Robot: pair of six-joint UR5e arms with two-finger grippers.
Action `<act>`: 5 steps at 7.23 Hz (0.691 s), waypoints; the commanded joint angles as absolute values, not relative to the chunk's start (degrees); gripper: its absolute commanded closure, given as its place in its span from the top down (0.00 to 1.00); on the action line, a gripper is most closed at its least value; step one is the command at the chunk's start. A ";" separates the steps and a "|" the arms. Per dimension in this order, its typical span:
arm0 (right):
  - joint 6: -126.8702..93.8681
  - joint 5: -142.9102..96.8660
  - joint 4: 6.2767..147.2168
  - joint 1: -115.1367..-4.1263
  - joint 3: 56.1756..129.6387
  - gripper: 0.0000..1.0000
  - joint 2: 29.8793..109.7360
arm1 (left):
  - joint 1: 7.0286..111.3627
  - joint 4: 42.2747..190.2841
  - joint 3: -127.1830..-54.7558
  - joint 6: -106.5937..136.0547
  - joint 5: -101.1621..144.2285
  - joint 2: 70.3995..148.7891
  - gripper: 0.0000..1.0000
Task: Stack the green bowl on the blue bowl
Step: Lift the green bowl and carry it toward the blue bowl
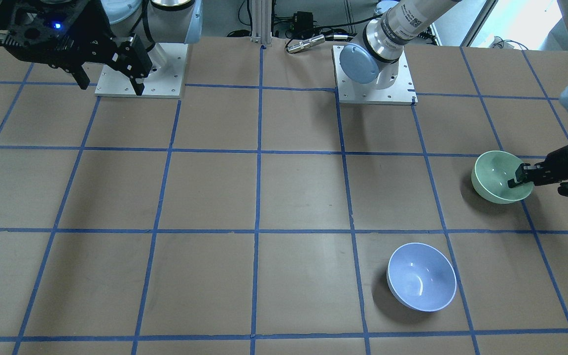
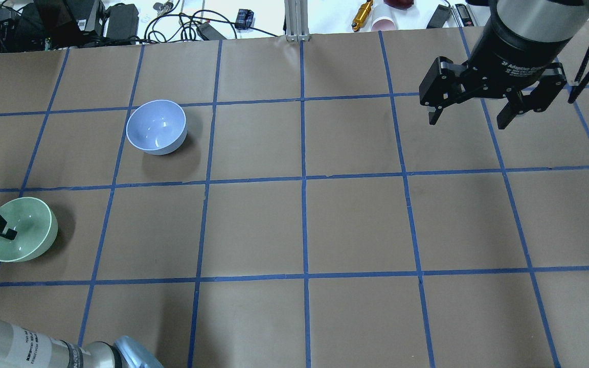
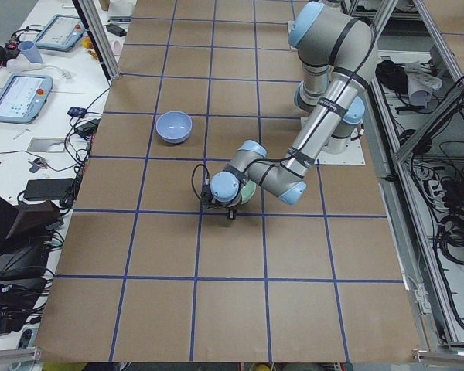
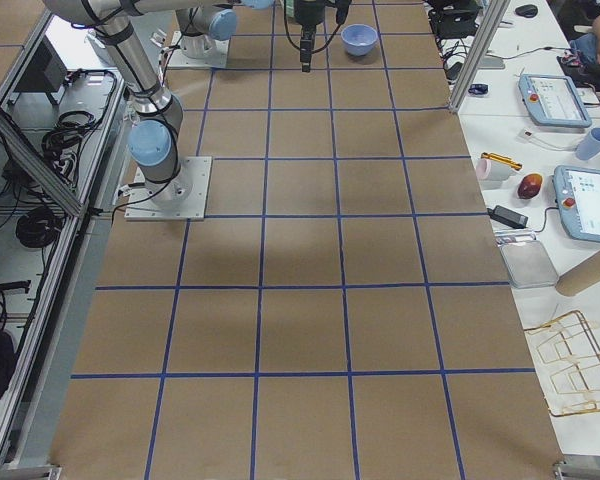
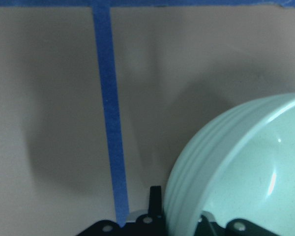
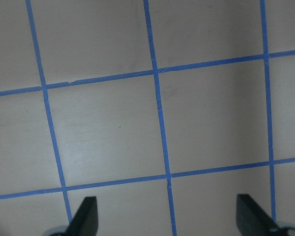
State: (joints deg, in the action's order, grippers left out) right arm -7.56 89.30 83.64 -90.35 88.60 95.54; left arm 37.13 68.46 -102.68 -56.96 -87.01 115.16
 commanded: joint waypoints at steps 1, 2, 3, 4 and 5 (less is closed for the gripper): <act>-7.56 89.30 83.67 -90.35 88.59 1.00 95.54 | 37.35 70.31 -102.39 -56.69 -86.75 114.35 0.00; -7.56 89.30 83.67 -90.35 88.59 1.00 95.54 | 37.35 71.18 -102.39 -56.69 -86.57 113.82 0.00; -7.56 89.30 83.58 -90.35 88.68 1.00 95.54 | 37.44 71.28 -102.39 -56.69 -86.57 113.82 0.00; -7.56 89.30 83.58 -90.35 88.59 1.00 95.54 | 37.53 71.28 -102.31 -56.69 -86.49 113.56 0.00; -7.56 89.30 83.67 -90.35 88.59 1.00 95.54 | 38.49 71.89 -102.22 -56.69 -85.53 112.42 0.00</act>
